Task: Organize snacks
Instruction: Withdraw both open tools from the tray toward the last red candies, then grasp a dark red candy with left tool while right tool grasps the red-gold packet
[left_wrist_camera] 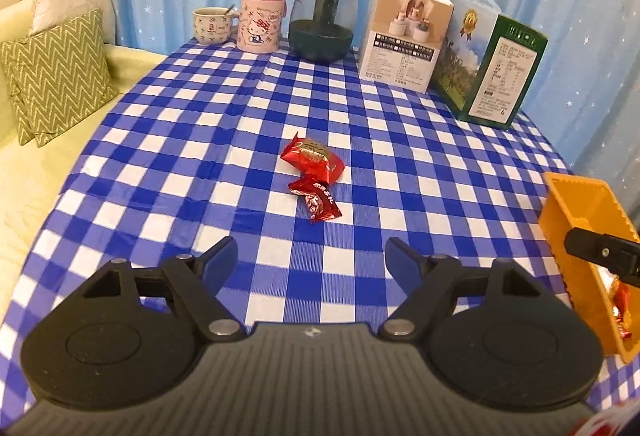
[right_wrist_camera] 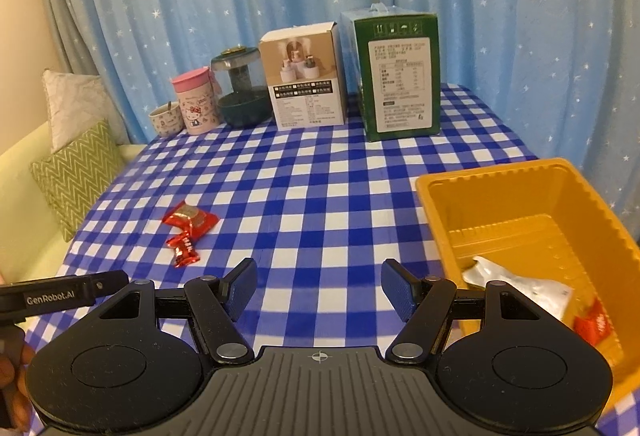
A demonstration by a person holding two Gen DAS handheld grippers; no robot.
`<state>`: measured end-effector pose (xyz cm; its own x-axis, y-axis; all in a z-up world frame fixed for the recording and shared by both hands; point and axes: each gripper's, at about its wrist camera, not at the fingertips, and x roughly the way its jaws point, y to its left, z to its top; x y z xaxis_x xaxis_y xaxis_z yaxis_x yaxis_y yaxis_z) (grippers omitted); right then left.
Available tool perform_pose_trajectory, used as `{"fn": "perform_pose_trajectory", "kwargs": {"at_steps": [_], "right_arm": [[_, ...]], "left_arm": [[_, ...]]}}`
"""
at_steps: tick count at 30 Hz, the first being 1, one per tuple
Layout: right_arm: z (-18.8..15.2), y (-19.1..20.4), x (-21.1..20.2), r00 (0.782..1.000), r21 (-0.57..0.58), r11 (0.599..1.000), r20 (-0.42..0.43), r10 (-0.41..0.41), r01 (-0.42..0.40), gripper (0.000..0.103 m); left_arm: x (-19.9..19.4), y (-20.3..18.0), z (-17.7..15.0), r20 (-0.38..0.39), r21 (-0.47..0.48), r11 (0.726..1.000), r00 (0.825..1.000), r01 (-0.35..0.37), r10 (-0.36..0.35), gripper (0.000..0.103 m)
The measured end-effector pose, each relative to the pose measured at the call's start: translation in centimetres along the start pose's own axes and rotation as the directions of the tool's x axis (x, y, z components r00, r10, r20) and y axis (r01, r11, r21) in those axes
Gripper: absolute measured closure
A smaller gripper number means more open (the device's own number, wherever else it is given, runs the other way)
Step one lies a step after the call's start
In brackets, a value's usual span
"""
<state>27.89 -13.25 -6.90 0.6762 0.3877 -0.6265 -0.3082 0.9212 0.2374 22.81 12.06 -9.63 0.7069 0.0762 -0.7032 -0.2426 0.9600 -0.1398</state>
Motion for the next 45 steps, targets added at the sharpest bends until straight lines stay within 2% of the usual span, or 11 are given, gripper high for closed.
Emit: {"fn": "perform_pose_trajectory", "kwargs": {"at_steps": [6,11,13,15,23,33,38,41,45], "right_arm": [[0.3,0.2,4.1,1.0,-0.005,1.0,-0.01,0.005,-0.005,0.035],[0.7,0.5,7.4,1.0,-0.012,1.0,-0.018,0.008,-0.009,0.035],[0.9,0.6,8.4,1.0,-0.017,1.0,-0.023,0.01,-0.01,0.035],[1.0,0.6,9.3,1.0,-0.021,1.0,-0.03,0.007,-0.008,0.035],[1.4,0.3,11.0,0.999,-0.02,1.0,-0.046,-0.001,0.0,0.035],[2.0,0.6,11.4,1.0,-0.027,1.0,-0.031,-0.003,0.002,0.035],[1.9,0.9,11.5,0.999,-0.033,0.999,-0.034,0.005,-0.006,0.035],[1.8,1.6,11.9,0.999,-0.062,0.998,-0.041,0.031,-0.034,0.035],[1.7,3.4,12.9,0.993,-0.132,0.985,-0.055,0.103,-0.109,0.035]], "left_arm": [[3.7,-0.2,0.6,0.011,0.018,1.0,1.0,-0.006,0.006,0.038],[6.7,-0.3,1.3,-0.009,0.022,1.0,1.0,-0.001,0.001,0.046],[7.8,-0.4,1.5,-0.013,0.037,0.999,1.0,-0.004,0.005,0.051],[8.8,-0.4,1.7,-0.021,0.042,0.999,1.0,-0.005,0.006,0.062],[11.0,-1.0,2.4,-0.015,0.057,0.998,1.0,0.015,-0.014,0.067],[12.0,-0.4,2.3,-0.041,0.097,0.995,0.999,-0.009,0.013,0.083],[10.9,0.6,2.7,-0.048,0.107,0.994,0.998,-0.028,0.034,0.085],[10.1,1.5,3.1,-0.038,0.118,0.992,0.998,-0.043,0.048,0.086],[9.3,3.5,3.6,-0.025,0.099,0.993,0.998,-0.058,0.061,0.086]]}}
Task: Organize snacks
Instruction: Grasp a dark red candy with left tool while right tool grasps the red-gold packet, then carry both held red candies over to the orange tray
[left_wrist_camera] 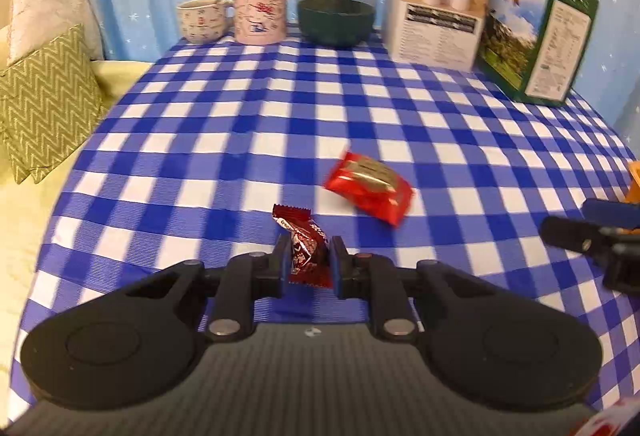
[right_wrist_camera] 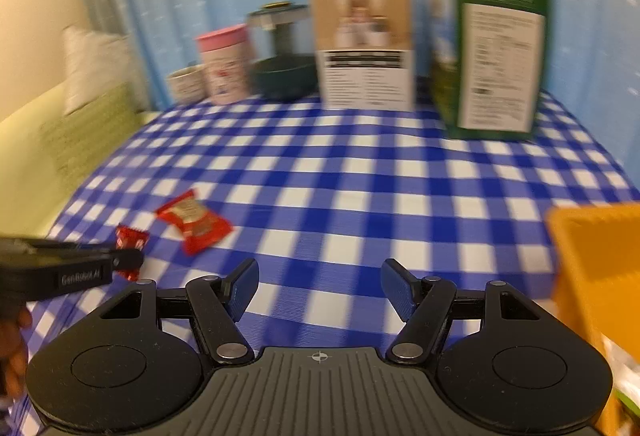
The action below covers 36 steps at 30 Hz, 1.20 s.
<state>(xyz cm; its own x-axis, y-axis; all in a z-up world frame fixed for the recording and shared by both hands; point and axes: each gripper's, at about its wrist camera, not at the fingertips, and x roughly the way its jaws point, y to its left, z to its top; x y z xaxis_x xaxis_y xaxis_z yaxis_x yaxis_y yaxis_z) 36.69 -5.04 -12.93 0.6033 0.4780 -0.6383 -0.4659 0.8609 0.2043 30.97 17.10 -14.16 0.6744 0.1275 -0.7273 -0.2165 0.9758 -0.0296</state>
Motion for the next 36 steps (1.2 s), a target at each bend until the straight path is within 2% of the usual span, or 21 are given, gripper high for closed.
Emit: {"fn": "perform_pose_trajectory", "kwargs": {"at_steps": [6,16,18,20,25,28,32,36], "right_arm": [[0.7,3.2,2.8,0.992,-0.145,0.981,-0.007,0.128,-0.127,0.035],[2.5,6.7,7.3,0.976,-0.281,0.939,0.029,0.214,-0.198,0.035],[2.7,7.2,7.9,0.974,-0.3,0.932,0.027,0.223,-0.205,0.037],[2.7,7.5,8.7,0.975,-0.311,0.928,0.016,0.223,-0.207,0.045],[2.2,8.3,10.7,0.976,-0.335,0.918,-0.024,0.216,-0.212,0.049],[1.8,8.5,11.3,0.978,-0.352,0.913,-0.036,0.206,-0.205,0.065],[1.5,8.3,11.0,0.979,-0.35,0.914,-0.044,0.2,-0.203,0.071],[1.4,7.5,10.2,0.982,-0.32,0.928,-0.055,0.182,-0.19,0.073]], "left_arm": [[-1.1,3.4,0.4,0.025,-0.093,0.995,0.999,-0.018,0.02,0.086],[-1.4,4.5,0.9,0.048,-0.116,0.993,0.999,0.007,-0.002,0.086],[-1.6,4.5,0.8,0.049,-0.115,0.993,0.999,0.01,-0.005,0.086],[-1.5,4.5,0.8,0.045,-0.112,0.994,0.999,0.016,-0.011,0.086],[-1.1,4.3,0.6,0.03,-0.108,0.993,0.999,0.036,-0.033,0.086],[-0.8,4.0,0.5,0.019,-0.097,0.993,0.998,0.061,-0.059,0.086],[-0.6,3.6,0.6,0.013,-0.083,0.993,0.997,0.078,-0.078,0.086],[-0.4,3.2,0.6,0.005,-0.066,0.992,0.994,0.105,-0.105,0.086]]}}
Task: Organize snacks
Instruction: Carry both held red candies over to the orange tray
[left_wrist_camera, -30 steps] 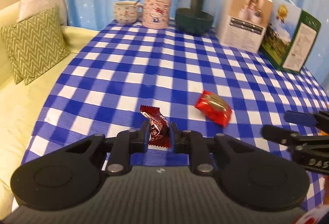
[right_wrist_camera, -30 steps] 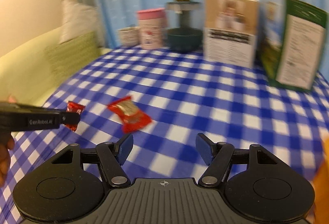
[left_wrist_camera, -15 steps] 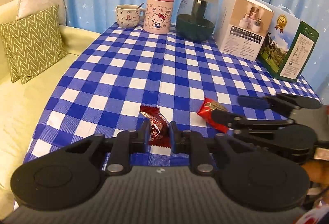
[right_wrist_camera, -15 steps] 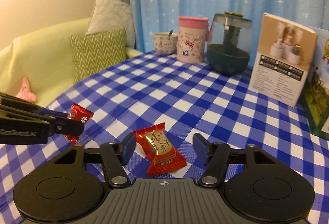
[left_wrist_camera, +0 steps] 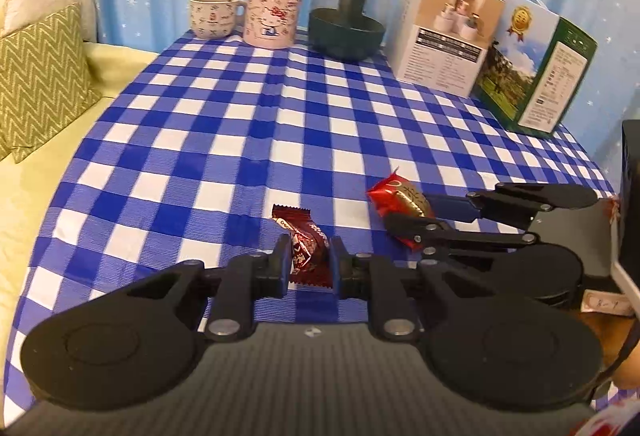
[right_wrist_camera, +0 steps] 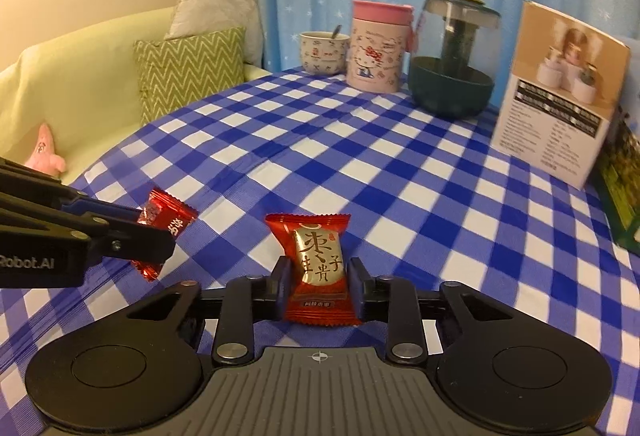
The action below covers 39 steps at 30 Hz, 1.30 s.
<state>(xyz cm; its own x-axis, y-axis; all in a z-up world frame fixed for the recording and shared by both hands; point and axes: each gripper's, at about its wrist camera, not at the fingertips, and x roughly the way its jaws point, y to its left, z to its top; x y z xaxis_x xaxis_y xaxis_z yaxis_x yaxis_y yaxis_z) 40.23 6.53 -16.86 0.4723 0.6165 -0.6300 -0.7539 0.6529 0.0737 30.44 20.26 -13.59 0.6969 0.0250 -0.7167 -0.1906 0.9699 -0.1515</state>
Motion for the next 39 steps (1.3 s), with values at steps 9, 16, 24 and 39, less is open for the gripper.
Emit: {"fn": "perform_pose_trajectory", "kwargs": {"at_steps": [9,16,24,39], "right_arm": [[-2.1,-3.2,-4.7,0.985,0.141,0.98,-0.125,-0.121,0.139,0.073],[-3.5,-4.4,-5.8,0.981,0.168,0.971,-0.128,-0.149,0.169,0.073],[-3.6,-4.4,-4.9,0.982,0.171,0.972,-0.128,-0.14,0.161,0.064],[-3.4,-4.7,-5.5,0.983,0.216,0.961,-0.103,-0.153,0.172,0.073]], "left_arm": [[1.2,-2.5,-0.7,-0.08,0.087,0.989,0.99,0.123,-0.116,0.086],[2.4,-4.5,-1.6,-0.108,0.187,0.975,0.989,0.121,-0.102,0.084],[2.5,-4.3,-1.6,-0.085,0.186,0.979,0.994,0.086,-0.071,0.078],[2.3,-5.2,-1.6,-0.055,0.212,0.976,0.998,0.051,-0.04,0.082]]}}
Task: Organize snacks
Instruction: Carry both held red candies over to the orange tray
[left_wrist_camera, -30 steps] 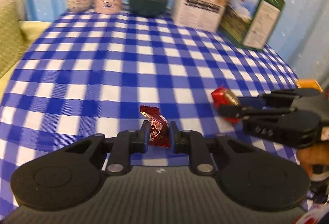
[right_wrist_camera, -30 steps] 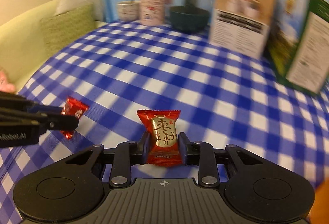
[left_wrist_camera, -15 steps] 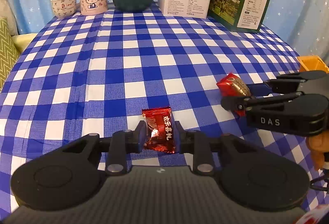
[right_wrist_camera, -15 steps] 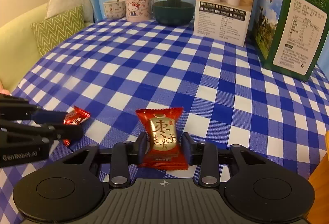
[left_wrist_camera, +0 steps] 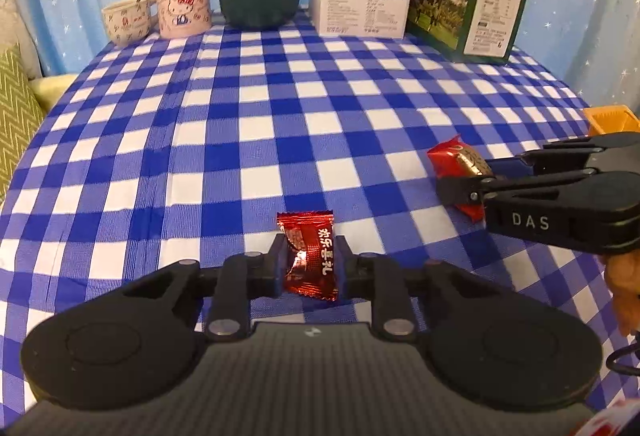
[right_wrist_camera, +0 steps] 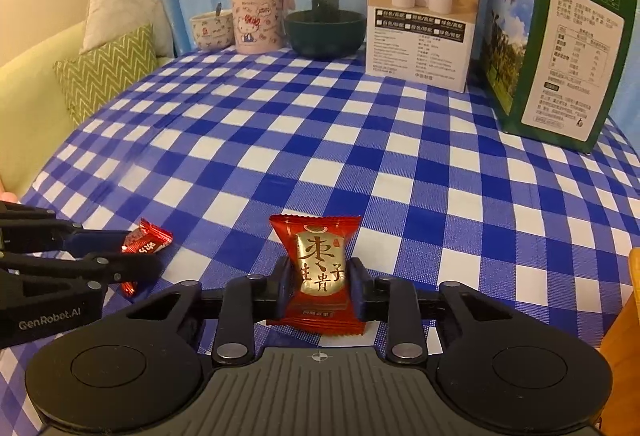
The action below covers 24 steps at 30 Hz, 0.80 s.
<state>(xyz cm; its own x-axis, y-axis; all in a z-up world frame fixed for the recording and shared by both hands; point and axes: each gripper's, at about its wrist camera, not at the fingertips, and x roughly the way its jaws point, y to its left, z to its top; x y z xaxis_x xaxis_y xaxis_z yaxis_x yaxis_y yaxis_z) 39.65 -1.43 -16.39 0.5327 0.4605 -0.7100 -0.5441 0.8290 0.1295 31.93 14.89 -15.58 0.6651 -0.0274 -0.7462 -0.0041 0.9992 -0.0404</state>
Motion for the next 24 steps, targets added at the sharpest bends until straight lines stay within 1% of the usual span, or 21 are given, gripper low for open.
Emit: {"fn": "perform_pose_trajectory", "kwargs": {"at_steps": [5,9,13,16,19,24], "right_arm": [[0.2,-0.1,-1.4,1.0,0.014,1.0,0.023,-0.012,0.011,0.073],[-0.2,-0.6,-3.2,0.999,0.042,0.999,0.029,-0.027,0.026,0.073],[-1.2,-1.2,-5.7,0.998,0.091,0.994,0.034,-0.06,0.056,0.073],[-2.5,-1.6,-8.0,0.995,0.133,0.988,0.039,-0.09,0.084,0.073],[-4.0,-1.8,-10.3,0.993,0.176,0.978,0.032,-0.117,0.109,0.073],[-6.5,-1.9,-14.8,0.988,0.233,0.961,0.018,-0.155,0.147,0.073]], "left_arm": [[-0.8,0.2,0.2,0.026,-0.035,0.999,0.999,0.027,-0.026,0.083],[-1.5,-0.1,0.1,0.028,-0.043,0.998,0.999,0.036,-0.034,0.083],[-2.3,-0.8,0.1,0.031,-0.035,0.998,0.999,0.042,-0.041,0.083],[-3.2,-1.9,0.0,0.038,-0.017,0.999,0.998,0.048,-0.048,0.083],[-4.3,-3.4,-0.1,0.06,0.003,0.998,0.996,0.058,-0.058,0.083],[-7.1,-7.2,-1.5,0.088,0.057,0.994,0.991,0.091,-0.096,0.083]]}}
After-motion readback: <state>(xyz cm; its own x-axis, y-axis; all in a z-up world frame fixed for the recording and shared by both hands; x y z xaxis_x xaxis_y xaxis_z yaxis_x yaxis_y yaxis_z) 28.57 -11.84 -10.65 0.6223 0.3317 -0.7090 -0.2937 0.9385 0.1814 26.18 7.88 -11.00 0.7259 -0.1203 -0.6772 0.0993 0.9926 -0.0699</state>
